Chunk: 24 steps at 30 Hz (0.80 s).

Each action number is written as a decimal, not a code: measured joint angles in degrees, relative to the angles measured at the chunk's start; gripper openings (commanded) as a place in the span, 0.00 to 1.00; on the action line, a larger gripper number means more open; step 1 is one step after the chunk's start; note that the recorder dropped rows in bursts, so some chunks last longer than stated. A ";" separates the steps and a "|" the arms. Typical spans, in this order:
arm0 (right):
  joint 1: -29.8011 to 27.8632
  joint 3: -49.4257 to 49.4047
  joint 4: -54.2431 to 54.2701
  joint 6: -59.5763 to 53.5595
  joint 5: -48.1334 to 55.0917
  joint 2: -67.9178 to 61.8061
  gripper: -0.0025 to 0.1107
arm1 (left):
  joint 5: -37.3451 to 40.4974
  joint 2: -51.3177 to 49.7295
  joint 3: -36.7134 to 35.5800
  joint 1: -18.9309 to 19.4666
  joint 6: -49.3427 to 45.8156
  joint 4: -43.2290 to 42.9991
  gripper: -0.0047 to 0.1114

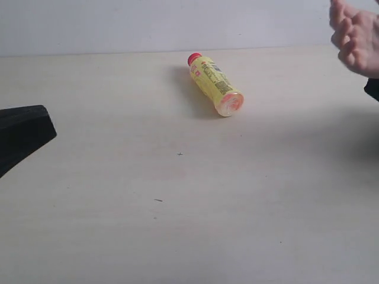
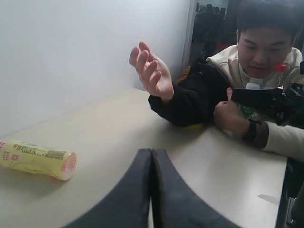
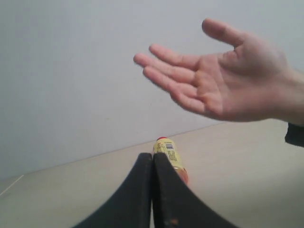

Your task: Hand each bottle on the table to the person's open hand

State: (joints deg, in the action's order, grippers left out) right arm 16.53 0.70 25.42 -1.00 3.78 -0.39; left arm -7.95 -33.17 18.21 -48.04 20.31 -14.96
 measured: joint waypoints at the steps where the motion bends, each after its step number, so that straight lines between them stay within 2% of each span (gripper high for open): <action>1: 0.00 0.00 0.00 0.00 0.00 0.00 0.02 | 0.00 0.24 -0.09 0.00 0.59 0.11 0.04; 5: 0.00 0.00 0.00 0.00 0.00 0.00 0.02 | 0.10 3.79 -2.83 0.00 1.95 0.67 0.04; 12: 0.00 0.00 0.00 0.00 0.00 0.00 0.02 | 0.73 18.48 -8.19 0.00 2.19 0.66 0.04; 18: 0.00 0.00 0.00 0.00 0.00 0.00 0.02 | 7.01 29.50 -8.43 0.00 2.19 0.66 0.04; 24: 0.00 0.00 0.00 0.00 0.00 0.00 0.02 | 11.23 32.87 -9.56 0.00 2.29 0.79 0.04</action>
State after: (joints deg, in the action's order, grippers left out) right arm 16.53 0.70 25.42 -1.00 3.78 -0.39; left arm 3.27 -0.30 8.66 -48.04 22.59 -14.17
